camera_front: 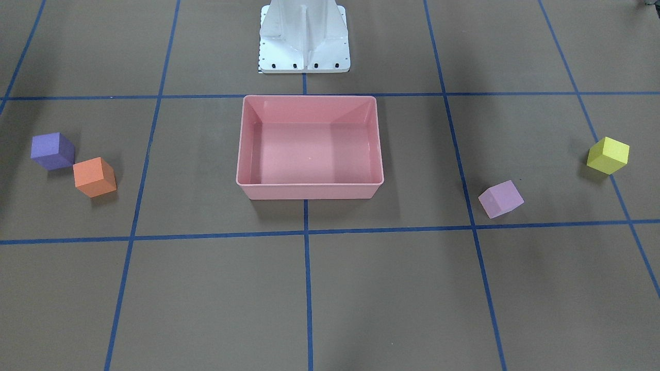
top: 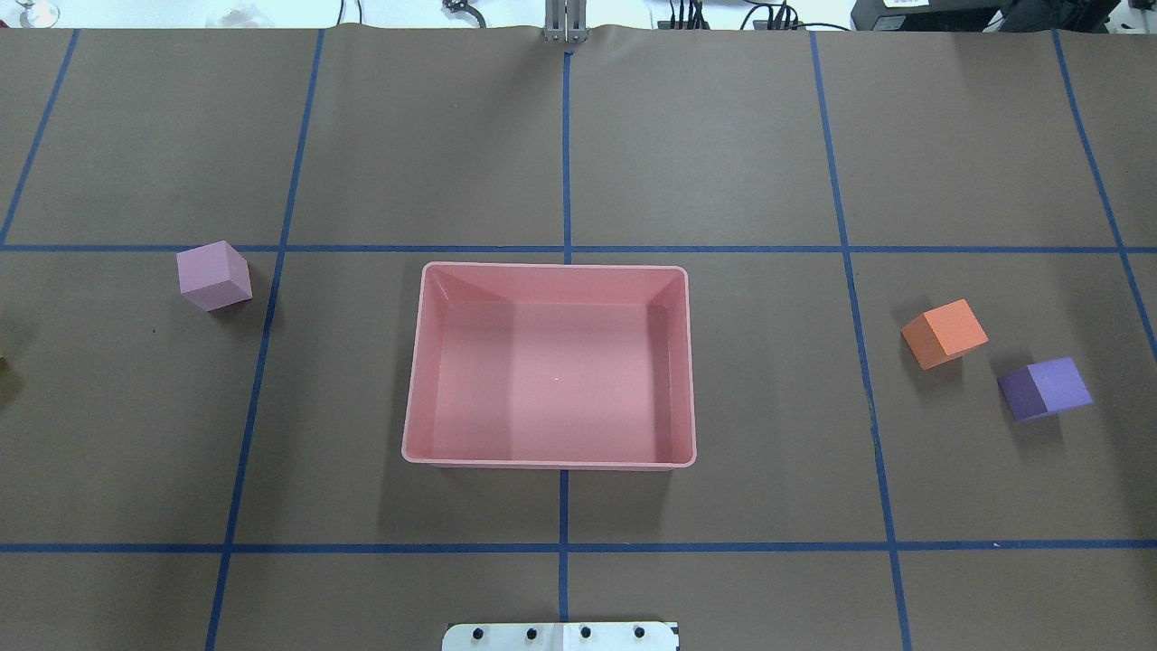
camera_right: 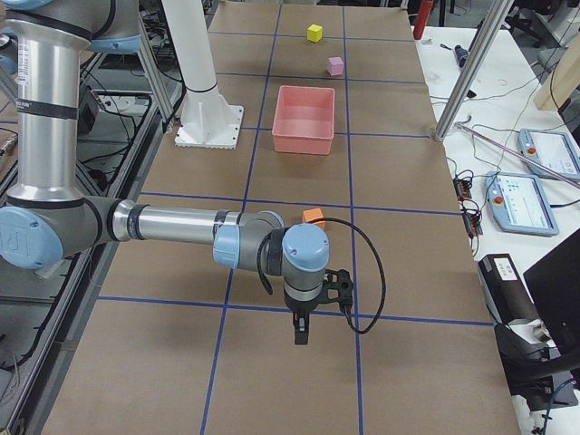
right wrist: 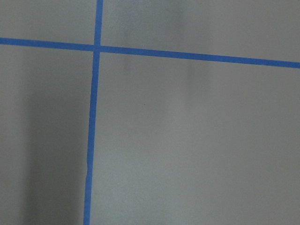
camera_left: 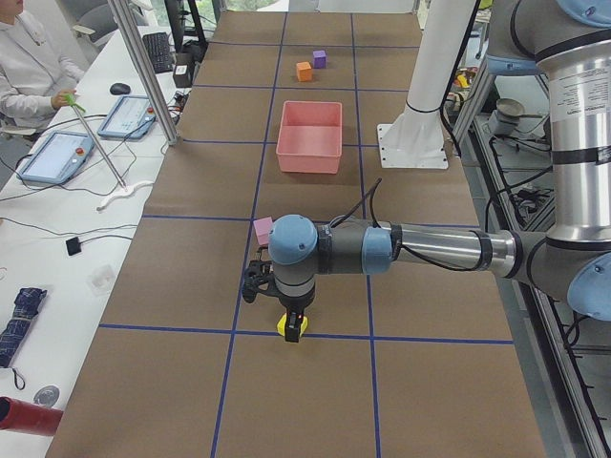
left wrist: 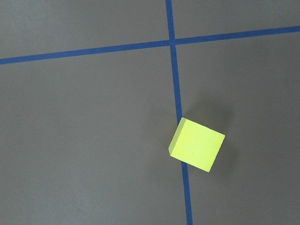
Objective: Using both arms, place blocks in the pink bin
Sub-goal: 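Lower the left gripper onto the yellow-green cube and close it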
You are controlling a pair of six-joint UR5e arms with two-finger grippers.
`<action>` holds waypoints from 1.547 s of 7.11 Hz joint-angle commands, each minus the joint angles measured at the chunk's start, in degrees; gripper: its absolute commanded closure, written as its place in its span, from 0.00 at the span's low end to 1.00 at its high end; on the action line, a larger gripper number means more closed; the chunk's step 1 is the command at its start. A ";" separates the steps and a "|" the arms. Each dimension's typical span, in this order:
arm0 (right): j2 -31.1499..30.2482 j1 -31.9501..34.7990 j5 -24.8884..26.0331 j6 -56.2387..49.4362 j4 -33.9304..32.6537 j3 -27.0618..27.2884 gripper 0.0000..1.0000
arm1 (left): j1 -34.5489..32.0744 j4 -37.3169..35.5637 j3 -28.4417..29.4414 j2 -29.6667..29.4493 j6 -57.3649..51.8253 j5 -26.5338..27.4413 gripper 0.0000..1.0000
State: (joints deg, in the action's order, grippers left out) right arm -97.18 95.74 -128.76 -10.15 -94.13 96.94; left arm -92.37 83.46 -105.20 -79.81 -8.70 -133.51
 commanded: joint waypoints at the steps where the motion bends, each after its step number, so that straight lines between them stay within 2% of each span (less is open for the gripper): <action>1: 0.15 -0.02 0.09 0.30 0.00 0.09 0.00 | 0.09 1.00 -0.09 0.09 -1.48 0.18 0.00; 5: 0.85 -0.46 0.35 0.13 0.26 2.63 0.00 | 0.09 1.88 -0.35 -0.43 -0.88 0.09 0.00; 6: 0.59 -0.46 0.27 0.39 4.61 4.29 0.00 | 0.09 3.28 -0.53 -0.52 -0.88 -0.08 0.00; 8: 0.06 -0.55 0.27 0.83 12.19 3.96 0.00 | 0.09 7.05 -0.35 -1.22 -0.79 0.09 0.00; 10: -0.12 -0.55 -1.05 0.48 15.02 3.52 0.00 | 0.09 15.21 1.39 -3.05 -0.44 0.01 0.00; 11: -0.03 -0.55 -1.14 0.31 17.29 3.52 0.00 | 0.00 17.33 0.19 -2.46 -0.61 -0.17 0.00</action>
State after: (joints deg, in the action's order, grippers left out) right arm -97.24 95.19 -129.61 -9.60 -79.27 100.57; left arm -92.30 97.29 -104.59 -82.14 -9.30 -133.52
